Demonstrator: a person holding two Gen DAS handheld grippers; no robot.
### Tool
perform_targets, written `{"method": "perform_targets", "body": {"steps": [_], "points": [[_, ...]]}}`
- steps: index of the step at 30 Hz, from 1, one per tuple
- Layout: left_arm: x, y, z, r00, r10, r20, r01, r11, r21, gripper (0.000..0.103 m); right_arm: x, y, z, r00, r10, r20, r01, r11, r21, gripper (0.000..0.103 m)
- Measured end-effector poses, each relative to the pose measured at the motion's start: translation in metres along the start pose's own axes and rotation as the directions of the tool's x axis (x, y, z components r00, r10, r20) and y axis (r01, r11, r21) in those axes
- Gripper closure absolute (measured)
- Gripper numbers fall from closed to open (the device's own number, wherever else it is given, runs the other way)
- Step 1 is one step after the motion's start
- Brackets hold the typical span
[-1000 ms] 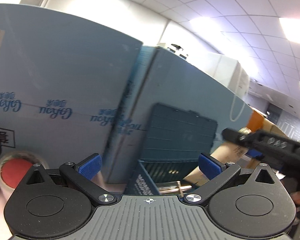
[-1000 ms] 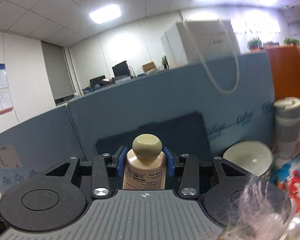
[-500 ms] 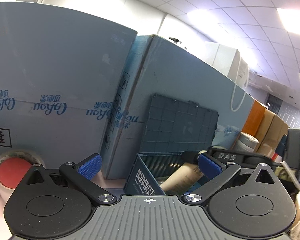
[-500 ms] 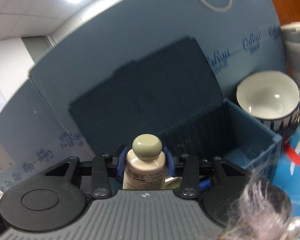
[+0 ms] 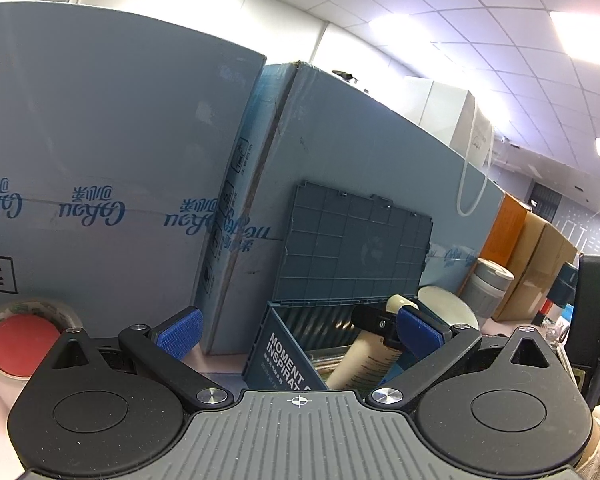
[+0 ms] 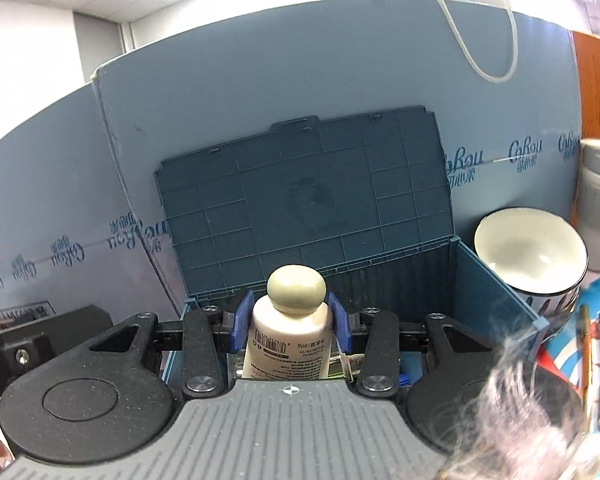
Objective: Organize rigid objects
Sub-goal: 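Lower the cream bottle into the blue box and open the right gripper, then move the left gripper down over the pens on the printed mat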
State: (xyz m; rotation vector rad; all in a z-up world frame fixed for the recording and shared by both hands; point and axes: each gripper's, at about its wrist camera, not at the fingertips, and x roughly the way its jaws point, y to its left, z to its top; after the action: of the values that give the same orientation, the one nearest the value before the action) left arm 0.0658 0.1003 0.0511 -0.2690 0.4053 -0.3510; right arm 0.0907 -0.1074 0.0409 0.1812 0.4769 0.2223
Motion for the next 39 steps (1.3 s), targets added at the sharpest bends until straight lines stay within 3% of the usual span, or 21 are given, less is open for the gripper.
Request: {"method": "perform_targets", "body": {"steps": [4,8,22,33,39], "points": [[0.0,0.0,0.0,1.0,-0.002,0.002,0.002,1.0,0.0,0.0,0.0,0.002,-0.001,0.999,-0.041,-0.001,0.041,0.999,-0.024,0.056],[0.0,-0.001,0.0,1.0,-0.004,-0.002,0.004,1.0,0.003,0.0,-0.004,0.001,-0.003,0.998,-0.068,-0.002,0.068,0.996,-0.063,0.054],[0.001,-0.004,0.0,1.0,-0.012,-0.004,0.013,1.0,0.006,0.0,-0.033,-0.016,0.002,0.995,-0.065,0.073,0.066,0.998,-0.004,0.032],[0.007,-0.027,-0.004,0.998,-0.062,-0.016,0.063,0.996,0.057,0.0,-0.072,-0.054,0.006,0.984,-0.11,0.139,0.103,0.993,0.058,0.024],[0.013,-0.042,-0.009,0.991,-0.128,-0.042,0.131,0.989,0.073,0.0,-0.086,-0.088,0.003,0.976,-0.162,0.145,0.146,0.983,0.112,0.024]]}}
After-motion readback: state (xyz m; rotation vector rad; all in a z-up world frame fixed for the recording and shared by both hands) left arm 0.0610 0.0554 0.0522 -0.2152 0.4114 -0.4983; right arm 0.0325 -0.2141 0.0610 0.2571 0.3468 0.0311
